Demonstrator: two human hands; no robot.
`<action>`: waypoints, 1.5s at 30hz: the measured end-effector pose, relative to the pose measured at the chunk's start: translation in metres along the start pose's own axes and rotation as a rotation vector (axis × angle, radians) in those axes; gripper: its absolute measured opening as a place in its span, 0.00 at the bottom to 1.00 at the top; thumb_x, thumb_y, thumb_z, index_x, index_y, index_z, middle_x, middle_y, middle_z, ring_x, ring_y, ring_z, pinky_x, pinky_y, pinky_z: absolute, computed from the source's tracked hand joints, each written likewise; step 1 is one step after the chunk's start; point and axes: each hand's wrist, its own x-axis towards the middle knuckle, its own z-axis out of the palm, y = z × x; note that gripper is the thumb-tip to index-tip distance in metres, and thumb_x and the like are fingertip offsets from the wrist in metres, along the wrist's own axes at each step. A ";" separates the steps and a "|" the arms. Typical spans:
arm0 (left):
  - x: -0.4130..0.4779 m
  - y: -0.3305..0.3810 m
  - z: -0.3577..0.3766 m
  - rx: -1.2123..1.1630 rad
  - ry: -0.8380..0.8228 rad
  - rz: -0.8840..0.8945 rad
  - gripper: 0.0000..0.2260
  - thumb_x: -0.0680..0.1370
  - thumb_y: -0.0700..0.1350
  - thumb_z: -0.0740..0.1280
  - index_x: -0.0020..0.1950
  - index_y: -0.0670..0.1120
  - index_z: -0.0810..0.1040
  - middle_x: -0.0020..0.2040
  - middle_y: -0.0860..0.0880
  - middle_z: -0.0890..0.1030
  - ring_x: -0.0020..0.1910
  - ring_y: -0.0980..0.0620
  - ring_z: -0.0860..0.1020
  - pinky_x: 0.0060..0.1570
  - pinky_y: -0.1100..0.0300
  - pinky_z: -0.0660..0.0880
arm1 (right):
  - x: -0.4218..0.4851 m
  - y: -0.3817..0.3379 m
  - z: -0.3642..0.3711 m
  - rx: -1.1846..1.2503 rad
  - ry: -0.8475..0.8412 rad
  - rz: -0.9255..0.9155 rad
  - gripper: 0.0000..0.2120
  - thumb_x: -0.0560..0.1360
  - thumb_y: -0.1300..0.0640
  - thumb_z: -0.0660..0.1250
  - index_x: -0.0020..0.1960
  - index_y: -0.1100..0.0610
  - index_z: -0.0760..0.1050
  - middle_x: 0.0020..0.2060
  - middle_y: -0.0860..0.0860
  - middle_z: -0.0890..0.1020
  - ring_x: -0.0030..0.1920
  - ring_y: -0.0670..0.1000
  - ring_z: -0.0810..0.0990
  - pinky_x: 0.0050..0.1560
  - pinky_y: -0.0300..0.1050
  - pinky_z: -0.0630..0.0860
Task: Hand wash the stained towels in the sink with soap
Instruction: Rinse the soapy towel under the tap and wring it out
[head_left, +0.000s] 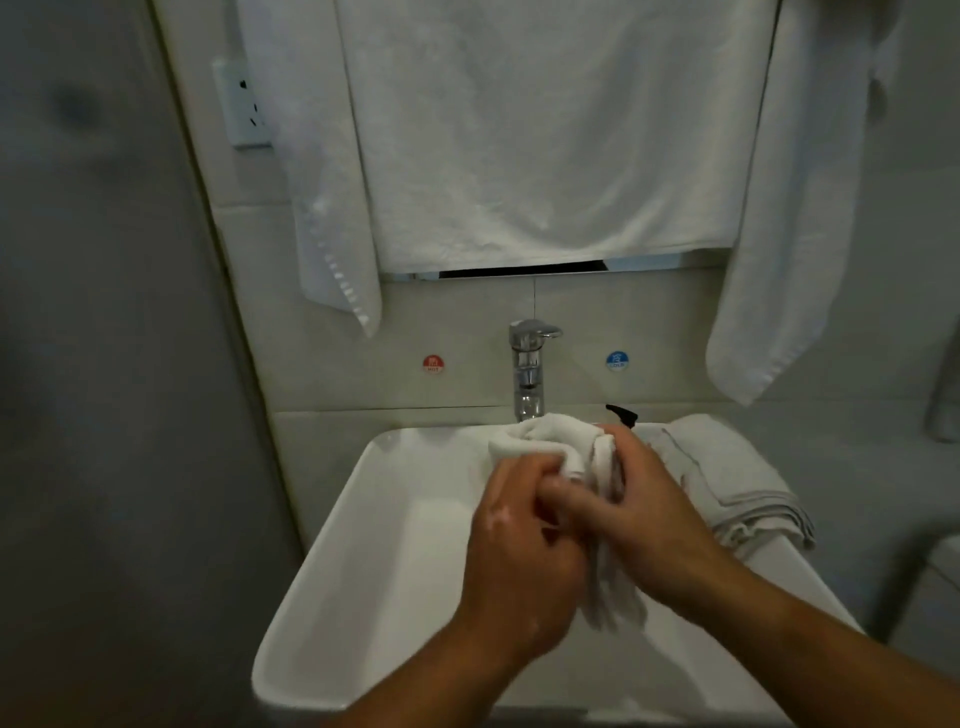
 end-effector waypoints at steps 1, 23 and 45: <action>-0.005 0.001 -0.003 -0.031 -0.090 0.050 0.14 0.77 0.45 0.67 0.63 0.53 0.79 0.57 0.58 0.77 0.57 0.59 0.78 0.55 0.65 0.78 | -0.003 0.004 -0.007 0.038 -0.024 -0.018 0.28 0.64 0.47 0.79 0.61 0.46 0.74 0.50 0.40 0.84 0.51 0.42 0.84 0.49 0.38 0.81; 0.084 -0.006 -0.065 0.417 -0.666 0.260 0.10 0.76 0.60 0.70 0.45 0.56 0.76 0.49 0.57 0.77 0.48 0.58 0.76 0.47 0.60 0.78 | 0.013 0.015 -0.085 -0.093 -0.085 -0.065 0.18 0.73 0.38 0.72 0.57 0.49 0.80 0.49 0.44 0.85 0.50 0.45 0.84 0.51 0.42 0.79; 0.062 0.025 -0.016 -0.196 0.017 -0.513 0.15 0.73 0.61 0.74 0.48 0.51 0.84 0.42 0.53 0.86 0.44 0.49 0.84 0.45 0.51 0.81 | 0.028 -0.008 -0.063 0.244 0.361 0.353 0.23 0.78 0.35 0.64 0.49 0.54 0.82 0.44 0.53 0.87 0.48 0.56 0.85 0.51 0.52 0.81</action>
